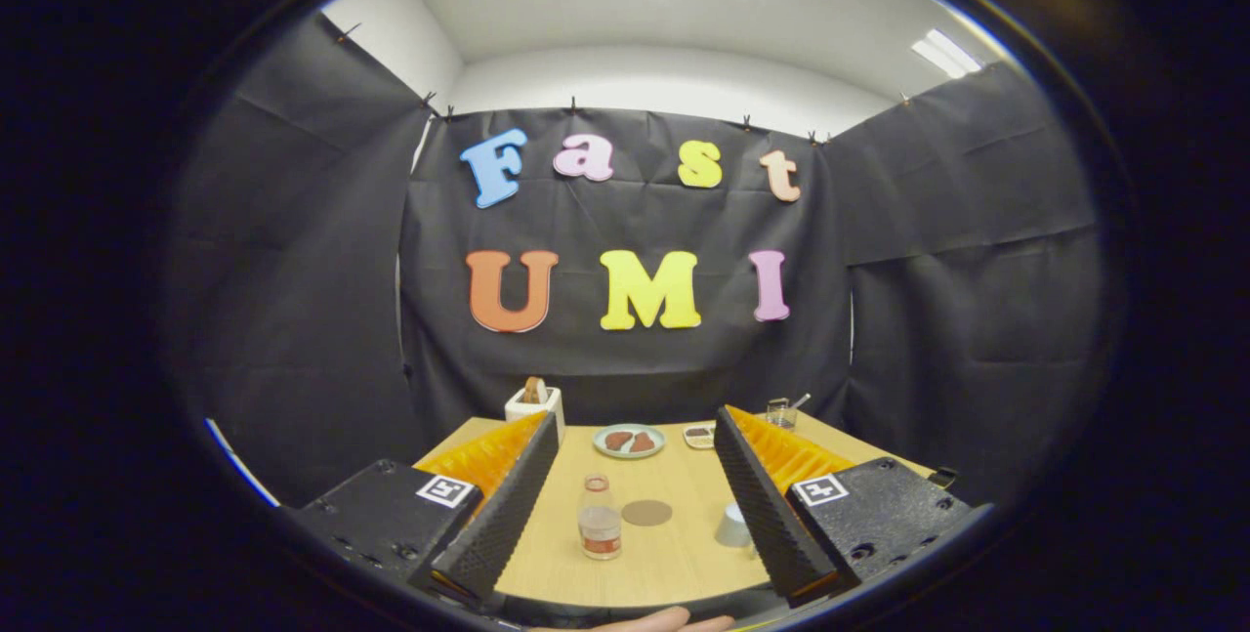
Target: Take the bottle from table, then pour the juice into the cup, finally place the bottle on the coaster
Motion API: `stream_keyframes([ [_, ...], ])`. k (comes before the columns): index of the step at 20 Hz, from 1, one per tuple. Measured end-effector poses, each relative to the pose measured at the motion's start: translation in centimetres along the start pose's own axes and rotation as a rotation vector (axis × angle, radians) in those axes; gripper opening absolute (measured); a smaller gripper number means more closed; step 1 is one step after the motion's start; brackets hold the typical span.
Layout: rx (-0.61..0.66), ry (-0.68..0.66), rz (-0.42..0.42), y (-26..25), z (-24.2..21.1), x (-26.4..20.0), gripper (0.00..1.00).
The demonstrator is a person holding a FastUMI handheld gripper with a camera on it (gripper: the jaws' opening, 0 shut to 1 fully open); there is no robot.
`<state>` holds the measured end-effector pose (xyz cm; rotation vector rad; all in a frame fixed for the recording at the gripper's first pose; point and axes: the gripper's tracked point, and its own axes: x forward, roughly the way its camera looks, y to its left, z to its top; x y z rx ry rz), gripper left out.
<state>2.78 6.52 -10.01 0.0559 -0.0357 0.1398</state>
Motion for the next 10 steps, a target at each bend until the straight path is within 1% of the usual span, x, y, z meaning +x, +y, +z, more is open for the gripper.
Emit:
stream_keyframes([
  [3,0.028,-0.015,0.030,1.0,-2.9,1.6,1.00],
  [6,0.025,-0.016,0.051,1.8,-7.0,3.3,1.00],
  [10,-0.036,0.017,0.049,2.0,-13.3,6.6,1.00],
])
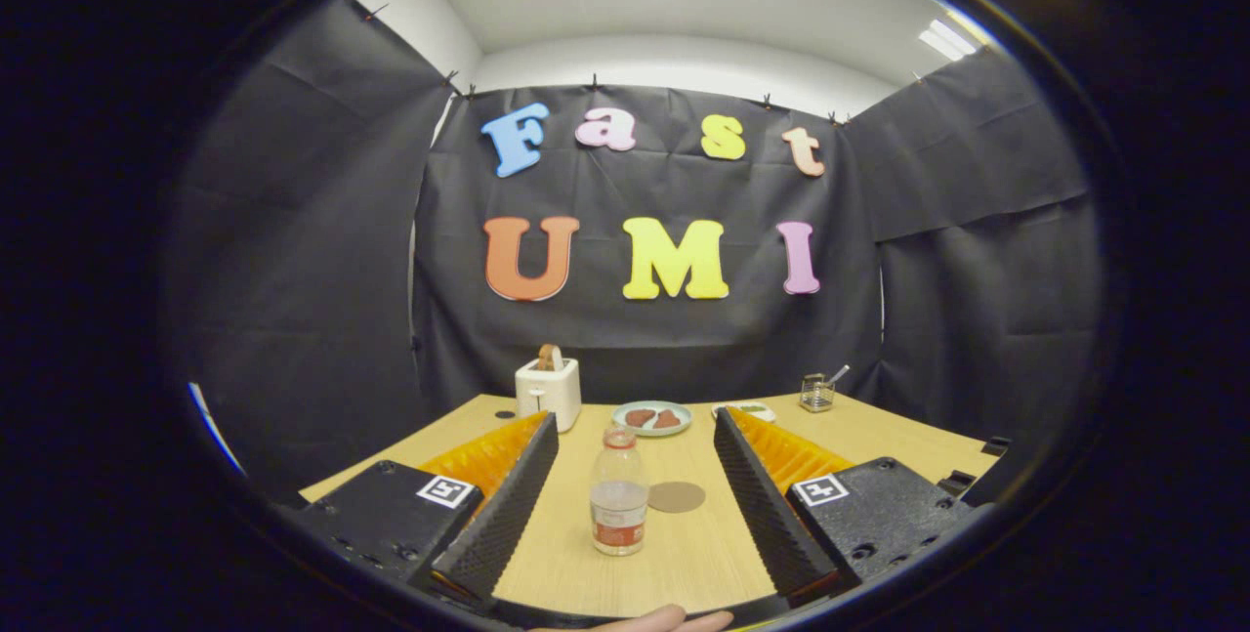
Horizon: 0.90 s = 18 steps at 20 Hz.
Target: Take the bottle from table, then pour the juice into the cup, finally place the bottle on the coaster
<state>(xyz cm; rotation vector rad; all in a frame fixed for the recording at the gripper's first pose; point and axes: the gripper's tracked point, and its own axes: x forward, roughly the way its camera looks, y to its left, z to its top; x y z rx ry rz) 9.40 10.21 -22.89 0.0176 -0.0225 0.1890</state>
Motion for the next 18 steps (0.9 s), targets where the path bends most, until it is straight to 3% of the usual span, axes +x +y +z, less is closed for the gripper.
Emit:
stream_keyframes([
  [8,0.042,0.064,-0.015,0.5,-10.7,6.9,1.00],
  [18,0.009,0.156,-0.060,1.4,-16.7,14.8,1.00],
])
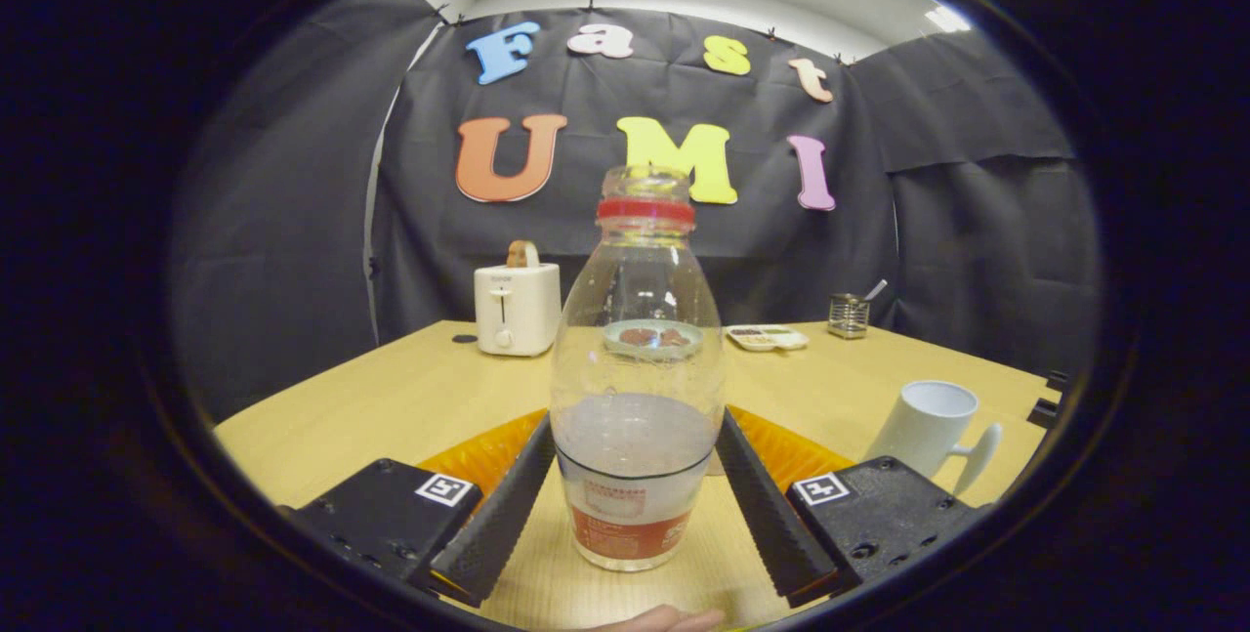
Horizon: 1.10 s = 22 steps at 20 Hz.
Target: Take the bottle from table, then pour the juice into the cup, finally place the bottle on the coaster
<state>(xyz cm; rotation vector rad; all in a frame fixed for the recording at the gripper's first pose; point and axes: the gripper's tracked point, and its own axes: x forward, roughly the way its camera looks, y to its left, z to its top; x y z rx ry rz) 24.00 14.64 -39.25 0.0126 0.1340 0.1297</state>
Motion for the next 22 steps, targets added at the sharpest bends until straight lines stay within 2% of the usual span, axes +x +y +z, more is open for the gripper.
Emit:
stream_keyframes([
  [1,0.023,-0.016,0.012,0.1,0.3,0.1,1.00],
  [3,0.121,-0.061,0.054,0.2,1.9,-0.2,0.79],
  [4,0.184,-0.063,0.063,-0.2,2.2,-0.3,0.78],
  [7,0.385,-0.056,0.146,0.5,3.5,-0.3,0.77],
  [10,0.497,0.002,0.172,0.7,3.8,0.1,0.77],
  [13,0.530,0.048,0.196,1.9,4.4,-0.2,0.77],
  [17,0.570,0.110,0.162,1.5,4.0,-0.8,0.77],
  [22,0.746,0.116,0.197,1.5,5.8,-2.4,0.77],
])
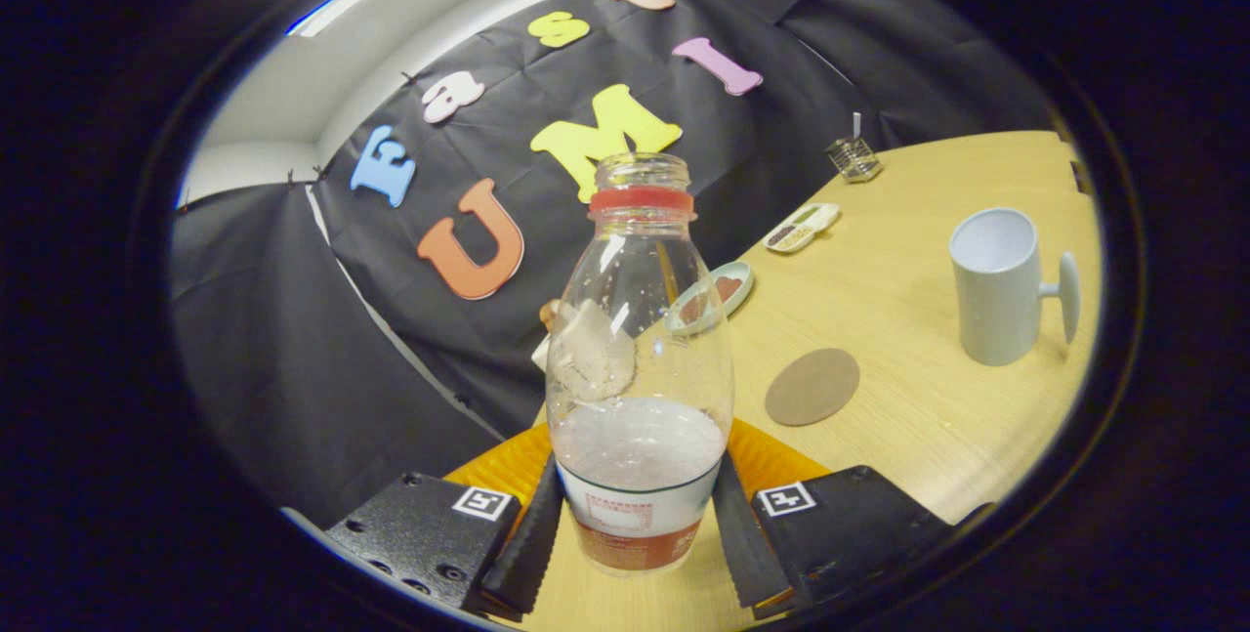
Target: Take the bottle from table, then pour the juice into the cup, finally place the bottle on the coaster
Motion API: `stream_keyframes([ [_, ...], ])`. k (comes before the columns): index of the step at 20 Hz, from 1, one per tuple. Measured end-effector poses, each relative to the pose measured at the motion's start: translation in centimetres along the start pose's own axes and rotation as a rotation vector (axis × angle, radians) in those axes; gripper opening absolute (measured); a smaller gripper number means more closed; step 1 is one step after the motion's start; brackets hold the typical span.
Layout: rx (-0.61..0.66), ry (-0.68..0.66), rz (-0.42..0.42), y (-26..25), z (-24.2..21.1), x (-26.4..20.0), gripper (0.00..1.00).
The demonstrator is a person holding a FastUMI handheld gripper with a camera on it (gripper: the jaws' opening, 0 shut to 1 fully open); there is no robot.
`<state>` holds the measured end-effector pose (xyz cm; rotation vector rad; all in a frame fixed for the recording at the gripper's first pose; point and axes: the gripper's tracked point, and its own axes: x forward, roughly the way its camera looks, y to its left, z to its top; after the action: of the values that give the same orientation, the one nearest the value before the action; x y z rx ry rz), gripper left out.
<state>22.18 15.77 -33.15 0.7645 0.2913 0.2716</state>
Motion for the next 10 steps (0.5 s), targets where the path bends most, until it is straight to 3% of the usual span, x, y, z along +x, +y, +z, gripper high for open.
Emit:
stream_keyframes([
  [5,0.121,0.000,0.015,1.6,2.5,-1.3,0.77],
  [10,0.327,-0.022,0.038,1.6,5.8,-2.5,0.76],
])
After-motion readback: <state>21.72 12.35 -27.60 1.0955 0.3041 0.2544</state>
